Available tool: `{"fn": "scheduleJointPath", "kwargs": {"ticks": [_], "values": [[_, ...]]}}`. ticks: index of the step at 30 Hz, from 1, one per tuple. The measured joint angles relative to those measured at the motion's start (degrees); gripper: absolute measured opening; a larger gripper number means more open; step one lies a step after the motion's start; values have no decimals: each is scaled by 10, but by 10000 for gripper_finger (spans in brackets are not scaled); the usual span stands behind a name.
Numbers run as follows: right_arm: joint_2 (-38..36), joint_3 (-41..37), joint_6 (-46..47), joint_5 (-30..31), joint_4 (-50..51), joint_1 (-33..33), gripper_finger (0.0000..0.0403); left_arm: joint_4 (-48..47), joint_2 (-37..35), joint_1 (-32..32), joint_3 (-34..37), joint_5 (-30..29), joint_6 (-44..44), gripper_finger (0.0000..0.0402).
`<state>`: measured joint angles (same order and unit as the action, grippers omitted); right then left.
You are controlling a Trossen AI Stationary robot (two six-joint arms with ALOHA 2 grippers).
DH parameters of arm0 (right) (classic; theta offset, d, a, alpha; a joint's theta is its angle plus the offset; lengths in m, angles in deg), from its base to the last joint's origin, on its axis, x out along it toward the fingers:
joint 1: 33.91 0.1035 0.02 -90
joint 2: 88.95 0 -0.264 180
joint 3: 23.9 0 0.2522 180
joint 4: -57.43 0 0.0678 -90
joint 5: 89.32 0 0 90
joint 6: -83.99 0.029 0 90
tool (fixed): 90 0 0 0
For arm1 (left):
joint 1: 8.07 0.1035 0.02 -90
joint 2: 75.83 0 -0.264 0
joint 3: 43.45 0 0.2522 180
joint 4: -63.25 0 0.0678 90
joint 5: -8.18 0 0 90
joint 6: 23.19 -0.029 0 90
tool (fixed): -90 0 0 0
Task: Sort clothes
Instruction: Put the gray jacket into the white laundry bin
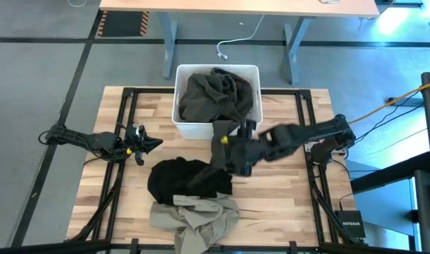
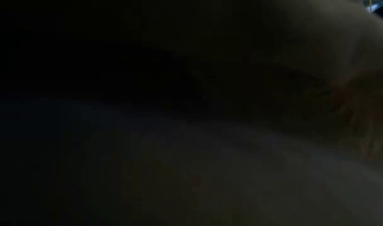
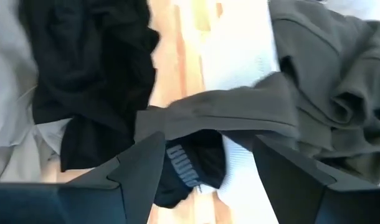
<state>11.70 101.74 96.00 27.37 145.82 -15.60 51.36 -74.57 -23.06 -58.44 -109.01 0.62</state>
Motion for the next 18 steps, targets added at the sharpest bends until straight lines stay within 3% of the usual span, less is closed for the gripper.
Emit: {"fn": "scheduleJointPath", "kwargs": {"ticks": [8,18], "values": [[-19,-171,9,7,-148,21,260,0,0,0,0,0,0,4],[-31,-371,78,47,-357,-17,260,0,0,0,0,0,0,4]]}}
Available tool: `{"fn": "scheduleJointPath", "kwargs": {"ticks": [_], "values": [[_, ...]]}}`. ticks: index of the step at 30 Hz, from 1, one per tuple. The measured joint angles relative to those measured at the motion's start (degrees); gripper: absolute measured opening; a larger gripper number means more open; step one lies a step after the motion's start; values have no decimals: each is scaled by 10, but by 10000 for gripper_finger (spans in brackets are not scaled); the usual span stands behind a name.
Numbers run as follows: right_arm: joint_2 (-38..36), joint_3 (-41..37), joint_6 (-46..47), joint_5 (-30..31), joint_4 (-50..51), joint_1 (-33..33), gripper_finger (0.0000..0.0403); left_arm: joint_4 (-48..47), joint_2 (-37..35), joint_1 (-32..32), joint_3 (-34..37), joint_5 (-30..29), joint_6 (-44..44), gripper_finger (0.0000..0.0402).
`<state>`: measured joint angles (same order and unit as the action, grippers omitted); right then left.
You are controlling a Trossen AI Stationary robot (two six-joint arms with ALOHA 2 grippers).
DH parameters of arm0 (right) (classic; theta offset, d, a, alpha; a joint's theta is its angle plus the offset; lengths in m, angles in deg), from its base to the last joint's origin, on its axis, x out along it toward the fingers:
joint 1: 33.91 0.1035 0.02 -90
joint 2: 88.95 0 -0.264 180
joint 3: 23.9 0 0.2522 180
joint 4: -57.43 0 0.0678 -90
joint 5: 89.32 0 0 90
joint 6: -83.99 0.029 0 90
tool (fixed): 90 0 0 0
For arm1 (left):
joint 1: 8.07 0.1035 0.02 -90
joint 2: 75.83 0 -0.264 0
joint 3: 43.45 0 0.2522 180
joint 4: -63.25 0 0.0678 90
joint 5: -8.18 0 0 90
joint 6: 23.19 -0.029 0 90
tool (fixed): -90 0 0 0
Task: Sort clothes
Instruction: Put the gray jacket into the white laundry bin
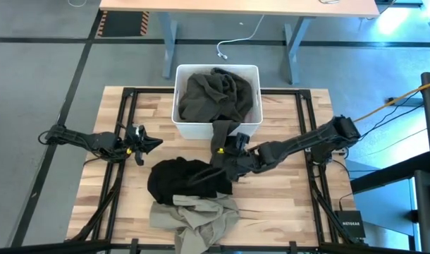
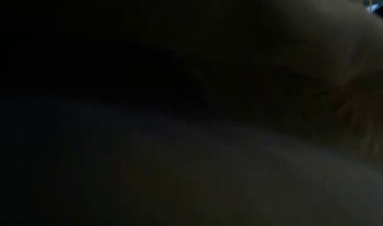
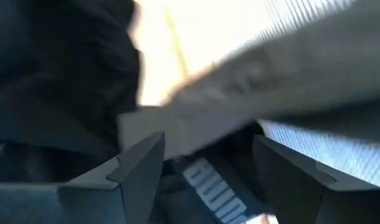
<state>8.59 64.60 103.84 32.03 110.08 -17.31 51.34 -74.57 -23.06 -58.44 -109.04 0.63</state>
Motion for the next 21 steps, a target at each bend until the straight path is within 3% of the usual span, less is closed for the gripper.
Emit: {"fn": "scheduleJointPath", "kwargs": {"ticks": [4,12,19,21], "values": [[0,-69,64,15,-37,-18,260,0,0,0,0,0,6,4],[0,-166,56,-36,-288,-60,259,0,0,0,0,0,9,4],[-8,-156,31,-99,-284,-61,259,0,0,0,0,0,15,4],[-11,-152,26,-87,-299,-61,259,0,0,0,0,0,13,4]]}}
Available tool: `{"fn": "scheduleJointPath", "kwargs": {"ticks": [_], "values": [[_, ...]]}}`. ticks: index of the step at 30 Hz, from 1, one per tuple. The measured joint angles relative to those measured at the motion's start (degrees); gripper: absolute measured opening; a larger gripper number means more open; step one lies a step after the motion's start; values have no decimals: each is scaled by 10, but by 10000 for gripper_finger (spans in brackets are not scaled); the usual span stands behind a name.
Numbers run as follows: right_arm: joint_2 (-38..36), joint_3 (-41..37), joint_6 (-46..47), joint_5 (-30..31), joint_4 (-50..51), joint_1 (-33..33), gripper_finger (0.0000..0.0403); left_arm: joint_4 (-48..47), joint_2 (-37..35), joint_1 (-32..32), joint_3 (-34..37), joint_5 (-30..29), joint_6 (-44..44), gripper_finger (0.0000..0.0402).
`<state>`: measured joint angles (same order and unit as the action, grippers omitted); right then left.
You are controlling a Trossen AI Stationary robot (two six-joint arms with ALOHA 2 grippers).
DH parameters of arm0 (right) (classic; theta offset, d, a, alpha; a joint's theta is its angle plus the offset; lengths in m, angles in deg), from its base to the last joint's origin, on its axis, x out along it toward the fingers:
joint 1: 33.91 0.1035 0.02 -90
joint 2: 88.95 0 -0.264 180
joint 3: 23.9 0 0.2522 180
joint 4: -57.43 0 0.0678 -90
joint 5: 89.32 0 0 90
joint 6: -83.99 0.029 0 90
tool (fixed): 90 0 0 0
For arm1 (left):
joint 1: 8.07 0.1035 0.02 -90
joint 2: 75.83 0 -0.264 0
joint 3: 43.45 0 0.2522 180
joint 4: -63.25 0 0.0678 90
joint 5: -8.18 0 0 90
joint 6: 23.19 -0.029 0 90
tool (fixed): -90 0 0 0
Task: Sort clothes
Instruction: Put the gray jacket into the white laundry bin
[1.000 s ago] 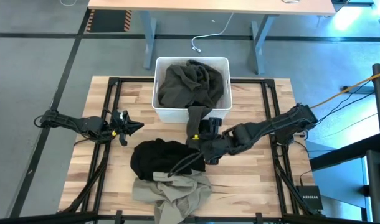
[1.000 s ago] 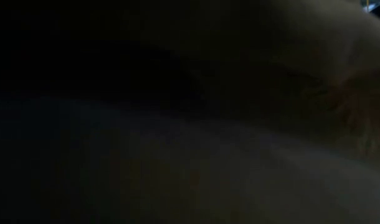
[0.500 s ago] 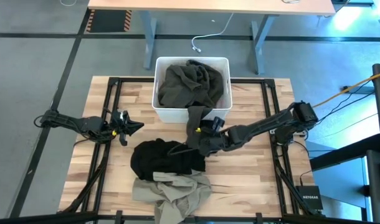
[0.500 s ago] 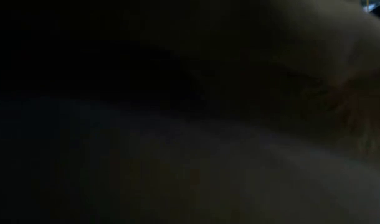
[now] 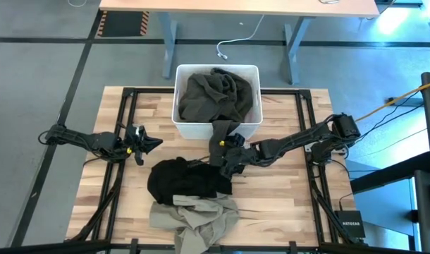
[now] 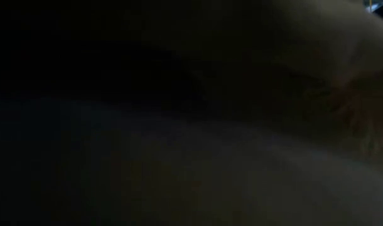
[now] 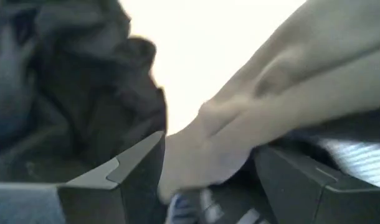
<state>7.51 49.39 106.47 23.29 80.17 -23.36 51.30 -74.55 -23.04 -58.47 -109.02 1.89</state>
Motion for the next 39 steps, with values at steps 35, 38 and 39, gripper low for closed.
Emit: {"fn": "scheduleJointPath", "kwargs": {"ticks": [35,38,39], "values": [[-62,299,-322,138,152,-167,14,2,0,0,0,0,-20,4],[-55,299,-286,147,206,-194,31,1,0,0,0,0,-11,4],[-54,298,-260,140,223,-203,38,1,0,0,0,0,-10,4]]}}
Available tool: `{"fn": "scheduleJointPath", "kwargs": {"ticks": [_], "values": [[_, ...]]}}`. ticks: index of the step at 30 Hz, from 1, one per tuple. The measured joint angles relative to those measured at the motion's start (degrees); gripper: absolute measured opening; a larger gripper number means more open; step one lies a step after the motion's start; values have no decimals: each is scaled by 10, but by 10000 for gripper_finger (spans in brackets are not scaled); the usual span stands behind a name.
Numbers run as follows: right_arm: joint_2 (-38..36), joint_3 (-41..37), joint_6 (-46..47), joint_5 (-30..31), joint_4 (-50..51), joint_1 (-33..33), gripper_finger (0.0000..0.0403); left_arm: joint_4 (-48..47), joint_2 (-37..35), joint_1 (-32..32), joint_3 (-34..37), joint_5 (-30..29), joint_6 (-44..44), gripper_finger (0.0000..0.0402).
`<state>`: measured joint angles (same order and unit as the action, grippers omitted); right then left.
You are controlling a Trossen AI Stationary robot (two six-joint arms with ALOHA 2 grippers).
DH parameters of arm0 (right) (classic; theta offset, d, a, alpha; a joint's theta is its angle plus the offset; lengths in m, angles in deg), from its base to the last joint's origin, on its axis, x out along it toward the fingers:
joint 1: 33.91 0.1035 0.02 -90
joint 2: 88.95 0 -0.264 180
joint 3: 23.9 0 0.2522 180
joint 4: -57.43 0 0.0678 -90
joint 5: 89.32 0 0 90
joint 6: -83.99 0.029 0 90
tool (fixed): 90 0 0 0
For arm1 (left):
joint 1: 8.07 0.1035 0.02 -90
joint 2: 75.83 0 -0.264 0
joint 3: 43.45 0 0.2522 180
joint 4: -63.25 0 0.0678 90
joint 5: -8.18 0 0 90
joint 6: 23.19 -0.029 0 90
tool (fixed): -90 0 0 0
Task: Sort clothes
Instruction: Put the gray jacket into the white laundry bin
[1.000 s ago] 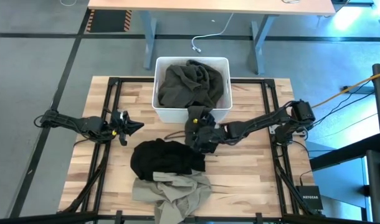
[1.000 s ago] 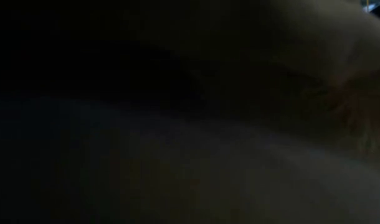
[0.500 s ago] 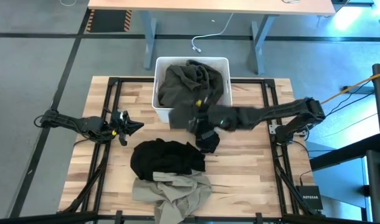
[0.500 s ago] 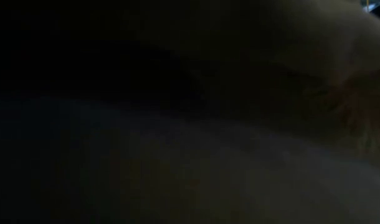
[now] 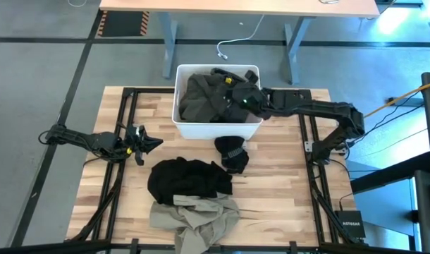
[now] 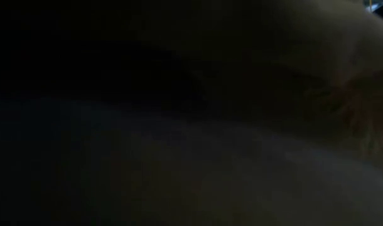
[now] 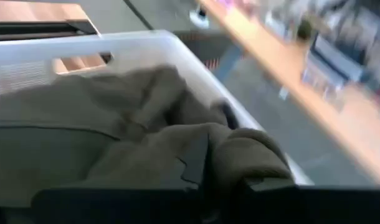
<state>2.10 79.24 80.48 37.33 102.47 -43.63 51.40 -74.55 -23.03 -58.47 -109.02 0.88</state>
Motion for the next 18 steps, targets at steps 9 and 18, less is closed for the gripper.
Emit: {"fn": "scheduleJointPath", "kwargs": {"ticks": [9,18], "values": [[2,38,73,-30,66,-23,149,0,0,0,0,0,-6,4],[-1,205,108,-93,274,-14,288,-1,0,0,0,0,-5,4]]}}
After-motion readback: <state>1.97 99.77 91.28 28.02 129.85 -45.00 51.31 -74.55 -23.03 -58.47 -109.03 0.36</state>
